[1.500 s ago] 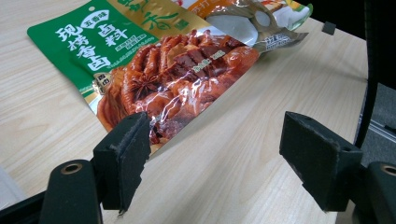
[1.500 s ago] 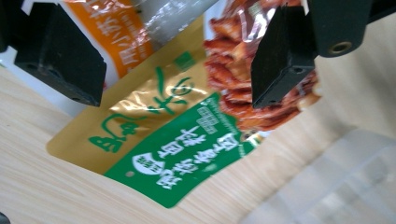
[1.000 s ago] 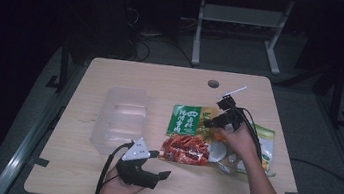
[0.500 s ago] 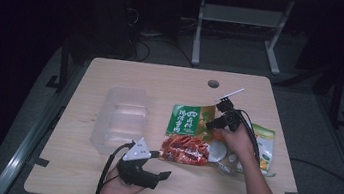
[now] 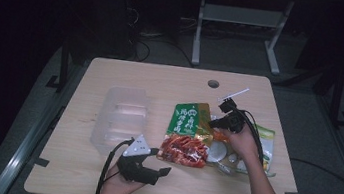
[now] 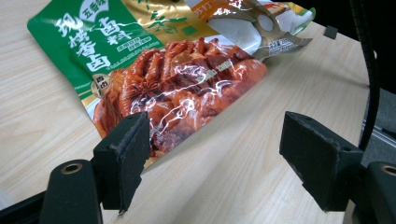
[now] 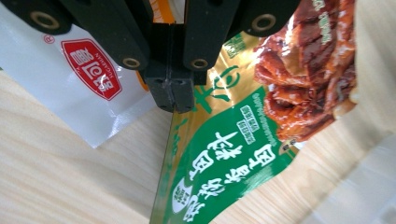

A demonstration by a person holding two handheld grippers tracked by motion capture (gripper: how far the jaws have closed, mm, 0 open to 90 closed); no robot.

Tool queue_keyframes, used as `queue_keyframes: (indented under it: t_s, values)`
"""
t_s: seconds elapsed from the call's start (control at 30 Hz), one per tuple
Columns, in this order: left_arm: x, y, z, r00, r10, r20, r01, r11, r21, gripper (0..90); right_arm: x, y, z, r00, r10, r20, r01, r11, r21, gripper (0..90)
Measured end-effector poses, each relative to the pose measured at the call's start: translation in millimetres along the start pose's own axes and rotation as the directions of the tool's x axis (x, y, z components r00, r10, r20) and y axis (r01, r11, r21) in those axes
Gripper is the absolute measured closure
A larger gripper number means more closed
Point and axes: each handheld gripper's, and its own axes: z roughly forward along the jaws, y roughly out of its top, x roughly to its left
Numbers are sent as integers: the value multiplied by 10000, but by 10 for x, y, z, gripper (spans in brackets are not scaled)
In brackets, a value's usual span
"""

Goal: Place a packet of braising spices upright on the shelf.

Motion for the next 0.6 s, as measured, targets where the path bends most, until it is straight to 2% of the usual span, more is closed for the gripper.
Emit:
queue_keyframes:
  t_s: [0.07,0.1,0.2,0.23,0.27,0.33,0.37,0.47,0.5,0.53,0.57,0.6]
  values:
    - [-6,10,12,10000,19,0,-19,10000,-3,241,40,-5,-48,9999,-145,39,146,9998,-143,900]
    - [-5,22,19,10000,88,-24,-88,9999,104,241,87,-5,-106,9990,-432,127,437,9985,-344,900]
    - [-7,32,38,10000,44,-30,-44,10000,6,240,143,-7,-175,9976,-675,142,682,9961,-568,900]
    - [3,49,47,10000,19,-52,-19,10000,8,240,203,-17,-252,9966,-823,98,828,9931,-826,900]
    - [3,49,47,10000,19,-52,-19,10000,8,239,203,-17,-252,9966,-823,98,828,9931,-826,900]
    - [10,74,59,9999,48,-100,-49,10000,-53,239,261,-36,-338,9934,-1143,97,1147,9871,-1120,900]
    - [25,88,56,9997,184,-153,-183,9998,55,238,304,-46,-387,9927,-1205,72,1205,9848,-1248,900]
    - [51,124,60,9997,92,-240,-94,9999,-70,233,432,-96,-539,9839,-1778,196,1785,9692,-1696,900]
    - [79,150,55,9994,12,-335,-16,9999,-125,225,520,-144,-641,9775,-2087,304,2106,9571,-1990,900]
    - [79,150,55,9994,12,-335,-16,9999,-125,217,520,-144,-641,9775,-2087,304,2106,9571,-1990,900]
    - [102,180,63,9991,-44,-419,36,9998,-186,212,601,-198,-737,9685,-2455,423,2486,9412,-2286,900]
    - [102,180,63,9991,-44,-419,36,9998,-186,206,640,-226,-779,9640,-2611,507,2655,9331,-2424,900]
